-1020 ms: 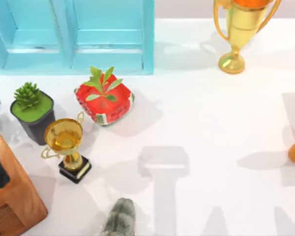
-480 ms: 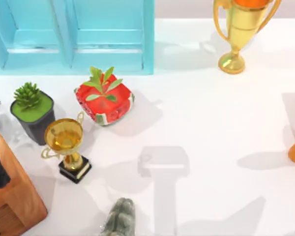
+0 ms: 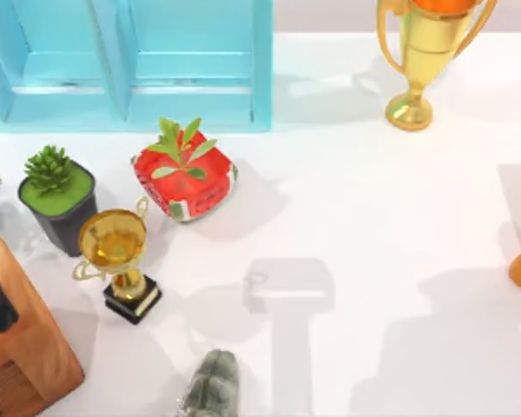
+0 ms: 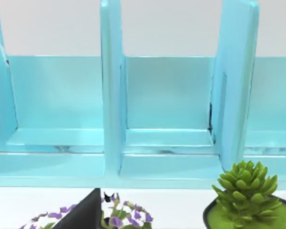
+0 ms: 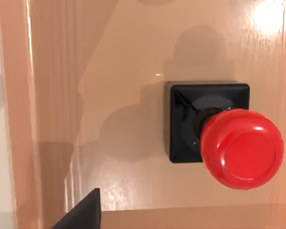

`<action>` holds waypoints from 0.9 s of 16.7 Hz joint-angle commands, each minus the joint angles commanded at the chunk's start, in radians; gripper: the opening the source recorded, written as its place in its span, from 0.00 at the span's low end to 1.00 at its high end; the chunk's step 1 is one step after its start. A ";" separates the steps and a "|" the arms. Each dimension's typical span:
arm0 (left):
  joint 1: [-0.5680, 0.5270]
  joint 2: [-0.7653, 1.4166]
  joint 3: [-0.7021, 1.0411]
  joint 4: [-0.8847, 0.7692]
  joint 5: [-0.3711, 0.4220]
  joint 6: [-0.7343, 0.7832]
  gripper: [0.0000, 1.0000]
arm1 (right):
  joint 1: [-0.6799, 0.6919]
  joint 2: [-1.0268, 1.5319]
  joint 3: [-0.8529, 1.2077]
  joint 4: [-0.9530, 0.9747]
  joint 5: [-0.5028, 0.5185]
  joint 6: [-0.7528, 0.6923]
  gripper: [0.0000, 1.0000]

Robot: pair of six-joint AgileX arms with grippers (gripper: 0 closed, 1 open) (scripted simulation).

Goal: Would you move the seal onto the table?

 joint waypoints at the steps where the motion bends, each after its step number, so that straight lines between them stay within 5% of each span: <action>1: 0.000 0.000 0.000 0.000 0.000 0.000 1.00 | -0.019 0.059 0.051 -0.048 0.000 -0.018 1.00; 6: 0.000 0.000 0.000 0.000 0.000 0.000 1.00 | -0.072 0.232 0.201 -0.186 0.000 -0.070 1.00; 15: 0.000 0.000 0.000 0.000 0.000 0.000 1.00 | -0.070 0.248 0.136 -0.115 0.000 -0.067 1.00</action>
